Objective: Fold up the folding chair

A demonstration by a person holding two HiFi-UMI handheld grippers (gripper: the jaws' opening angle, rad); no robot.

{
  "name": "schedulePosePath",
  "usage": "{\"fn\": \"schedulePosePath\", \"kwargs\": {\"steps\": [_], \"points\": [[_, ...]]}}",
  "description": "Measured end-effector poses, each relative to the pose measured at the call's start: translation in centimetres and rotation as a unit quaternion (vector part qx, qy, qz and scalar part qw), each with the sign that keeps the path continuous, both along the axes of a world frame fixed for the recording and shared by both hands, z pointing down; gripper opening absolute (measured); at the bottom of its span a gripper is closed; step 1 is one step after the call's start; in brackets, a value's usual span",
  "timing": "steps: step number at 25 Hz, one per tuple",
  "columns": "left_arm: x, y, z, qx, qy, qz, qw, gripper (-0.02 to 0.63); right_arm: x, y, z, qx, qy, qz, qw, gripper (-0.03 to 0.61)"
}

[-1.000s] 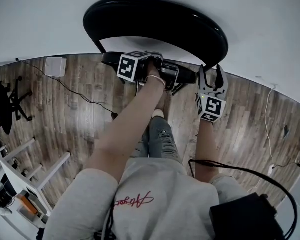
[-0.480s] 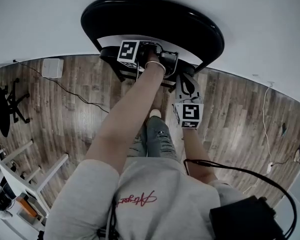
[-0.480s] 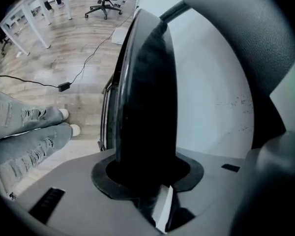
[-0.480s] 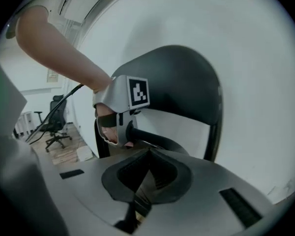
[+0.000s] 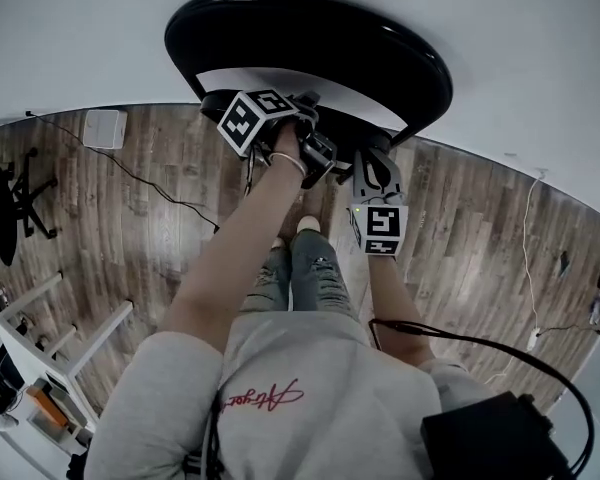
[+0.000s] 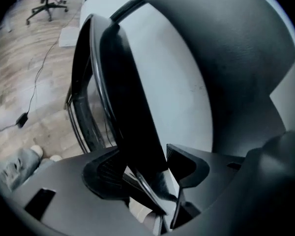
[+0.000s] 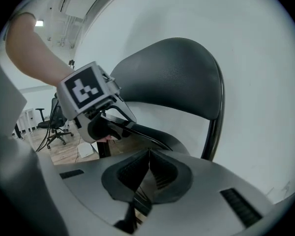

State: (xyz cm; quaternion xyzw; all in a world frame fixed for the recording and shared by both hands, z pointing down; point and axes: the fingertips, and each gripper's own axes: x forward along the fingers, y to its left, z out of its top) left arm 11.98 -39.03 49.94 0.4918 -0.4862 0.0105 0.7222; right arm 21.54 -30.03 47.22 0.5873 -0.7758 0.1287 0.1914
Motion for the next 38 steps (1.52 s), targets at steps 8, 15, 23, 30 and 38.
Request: {"fn": "schedulePosePath", "kwargs": {"steps": [8,15,23,30,38], "points": [[-4.7,6.2,-5.6,0.224,-0.082,0.154,0.9589,0.165,-1.9,0.8,-4.8,0.043,-0.025,-0.016,0.999,0.017],[-7.0,10.3,-14.9,0.449,-0.275,0.199,0.8267,0.020,-6.7,2.7,-12.4,0.099,-0.052,-0.013,0.994,0.017],[-8.0,15.5,-22.1,0.574,-0.278,0.192,0.7458,0.017,-11.4,7.6,-18.5,0.152,-0.059,0.001,0.987,0.017],[-9.6,19.0,-23.5,0.611,-0.254,0.210,0.7195,0.016,-13.2,10.5,-21.4,0.187,-0.043,0.020,0.981,0.017],[-9.7,20.6,-25.6,0.635,-0.239,0.217,0.7017,0.016,-14.2,12.6,-21.7,0.192,-0.038,0.043,0.980,0.017]]}}
